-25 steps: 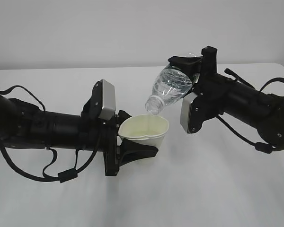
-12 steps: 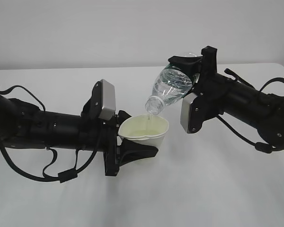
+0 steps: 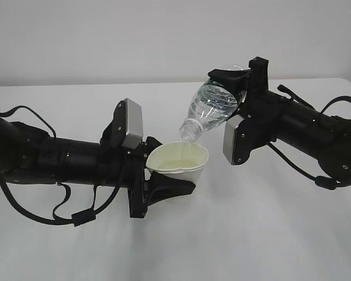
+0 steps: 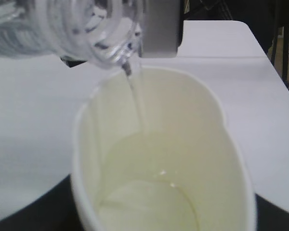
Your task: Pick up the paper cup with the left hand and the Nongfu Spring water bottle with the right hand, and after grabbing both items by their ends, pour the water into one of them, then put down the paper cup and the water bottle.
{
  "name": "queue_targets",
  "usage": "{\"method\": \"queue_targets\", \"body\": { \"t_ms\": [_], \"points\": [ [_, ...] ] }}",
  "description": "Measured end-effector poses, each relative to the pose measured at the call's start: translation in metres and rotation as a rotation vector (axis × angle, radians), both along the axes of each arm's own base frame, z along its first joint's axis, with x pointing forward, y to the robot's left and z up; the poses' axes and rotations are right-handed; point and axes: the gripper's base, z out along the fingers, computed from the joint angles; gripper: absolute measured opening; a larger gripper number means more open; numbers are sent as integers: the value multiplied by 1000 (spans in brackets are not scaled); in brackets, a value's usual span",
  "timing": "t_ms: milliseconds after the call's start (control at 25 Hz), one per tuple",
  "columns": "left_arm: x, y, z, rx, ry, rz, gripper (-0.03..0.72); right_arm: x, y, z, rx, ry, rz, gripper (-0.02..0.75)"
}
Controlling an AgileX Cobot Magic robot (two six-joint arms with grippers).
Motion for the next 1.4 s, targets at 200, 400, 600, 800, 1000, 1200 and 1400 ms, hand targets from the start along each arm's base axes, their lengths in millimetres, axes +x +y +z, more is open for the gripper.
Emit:
{"method": "queue_targets", "body": {
  "t_ms": [200,400,600,800,1000,1200,1400],
  "points": [
    [0,0,0,0,0,0,414,0,0,0,2,0,-3,410],
    [0,0,0,1,0,-1,414,1,0,1,4,-2,-5,410],
    [0,0,0,1,0,-1,414,1,0,1,4,-2,-5,410],
    [0,0,0,1,0,-1,414,1,0,1,-1,-6,-5,410],
    [0,0,0,2,0,0,414,2,0,4,2,-16,-5,410],
    [0,0,0,2,0,0,414,2,0,7,3,-28,-5,410],
    [0,0,0,2,0,0,414,2,0,7,3,-28,-5,410]
  ]
}}
